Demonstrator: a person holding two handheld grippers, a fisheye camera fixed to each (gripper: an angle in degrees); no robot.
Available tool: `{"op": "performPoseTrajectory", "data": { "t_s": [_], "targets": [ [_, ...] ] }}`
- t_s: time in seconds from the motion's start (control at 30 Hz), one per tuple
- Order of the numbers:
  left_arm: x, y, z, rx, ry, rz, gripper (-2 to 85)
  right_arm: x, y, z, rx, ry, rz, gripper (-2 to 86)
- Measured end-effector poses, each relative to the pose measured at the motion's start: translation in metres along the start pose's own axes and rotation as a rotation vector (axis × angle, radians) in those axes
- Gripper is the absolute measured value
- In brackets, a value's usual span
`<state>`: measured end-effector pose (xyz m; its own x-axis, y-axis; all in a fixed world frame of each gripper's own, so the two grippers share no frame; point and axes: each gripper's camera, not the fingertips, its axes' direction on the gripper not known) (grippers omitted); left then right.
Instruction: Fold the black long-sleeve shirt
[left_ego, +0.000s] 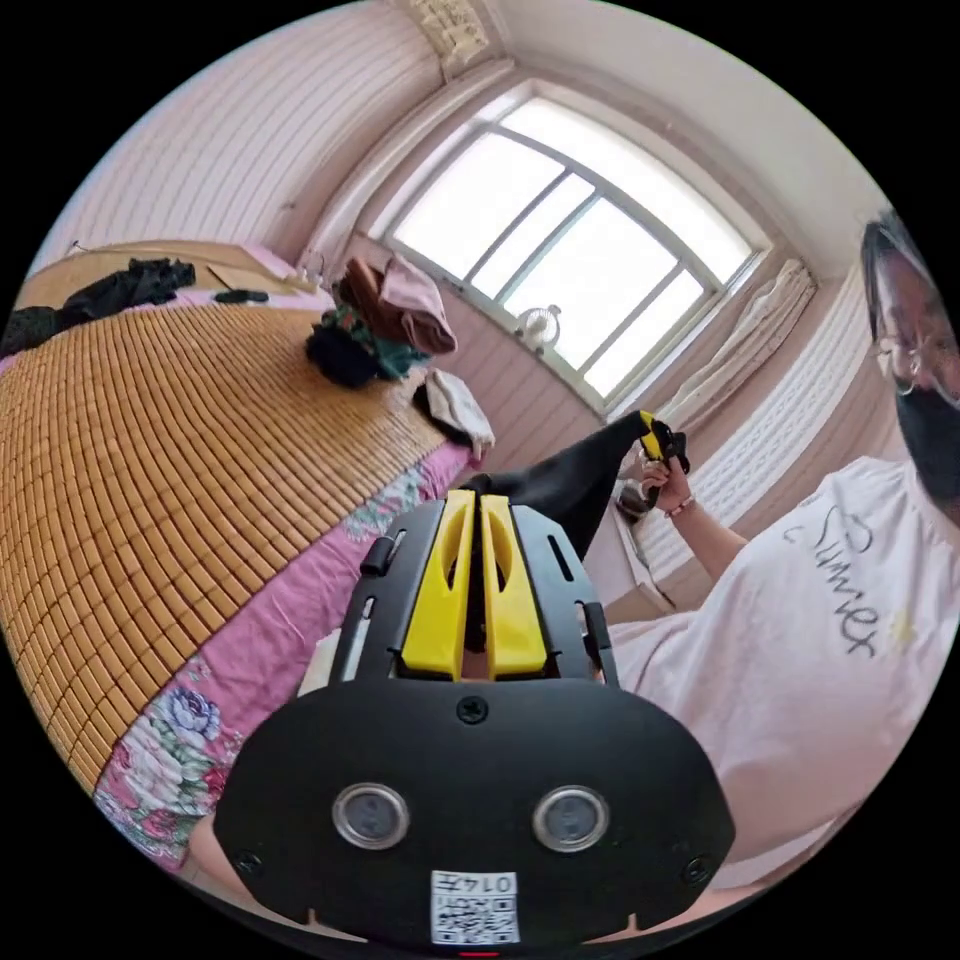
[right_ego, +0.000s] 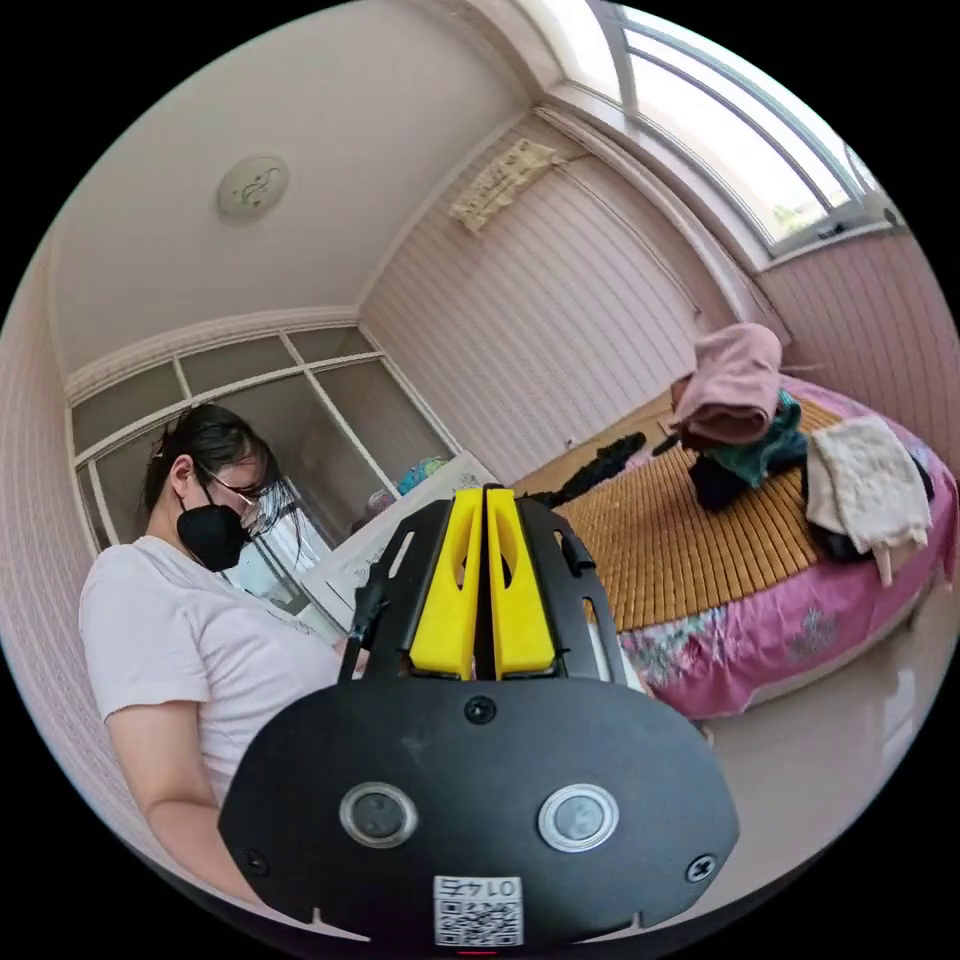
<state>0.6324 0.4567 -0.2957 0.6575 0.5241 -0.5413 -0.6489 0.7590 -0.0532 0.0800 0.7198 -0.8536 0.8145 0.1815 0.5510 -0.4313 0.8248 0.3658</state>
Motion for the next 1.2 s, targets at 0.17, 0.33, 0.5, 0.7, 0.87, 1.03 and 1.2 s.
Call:
{"op": "performPoseTrajectory", "data": {
  "t_s": [0.17,0.33,0.5,0.7,0.87,1.03,1.2],
  "targets": [
    [0.058,-0.017,-0.127,0.315,-0.060,0.069,-1.0,-0.088,-0.064,0.027,0.127,-0.108,-0.273,-0.1],
    [0.142,0.007,-0.246,0.631,-0.082,0.215,-1.0,-0.166,-0.077,0.014,0.220,-0.161,-0.418,-0.1],
    [0.213,0.022,-0.322,0.785,-0.147,0.390,-1.0,-0.239,-0.112,0.019,0.228,-0.198,-0.513,-0.1],
    [0.259,-0.012,-0.407,0.873,-0.303,0.536,-1.0,-0.262,-0.197,0.119,0.093,-0.095,-0.592,0.0],
    [0.168,-0.072,-0.411,0.694,-0.484,0.211,-1.0,-0.155,-0.248,0.323,-0.295,0.008,-0.379,-0.1],
    [0.092,-0.128,-0.405,0.606,-0.834,0.116,-1.0,-0.116,-0.292,0.456,-0.277,0.064,-0.328,-0.1],
    [0.144,-0.176,-0.442,0.796,-0.910,0.308,-1.0,-0.185,-0.348,0.472,0.053,0.044,-0.568,-0.1]
  ]
}}
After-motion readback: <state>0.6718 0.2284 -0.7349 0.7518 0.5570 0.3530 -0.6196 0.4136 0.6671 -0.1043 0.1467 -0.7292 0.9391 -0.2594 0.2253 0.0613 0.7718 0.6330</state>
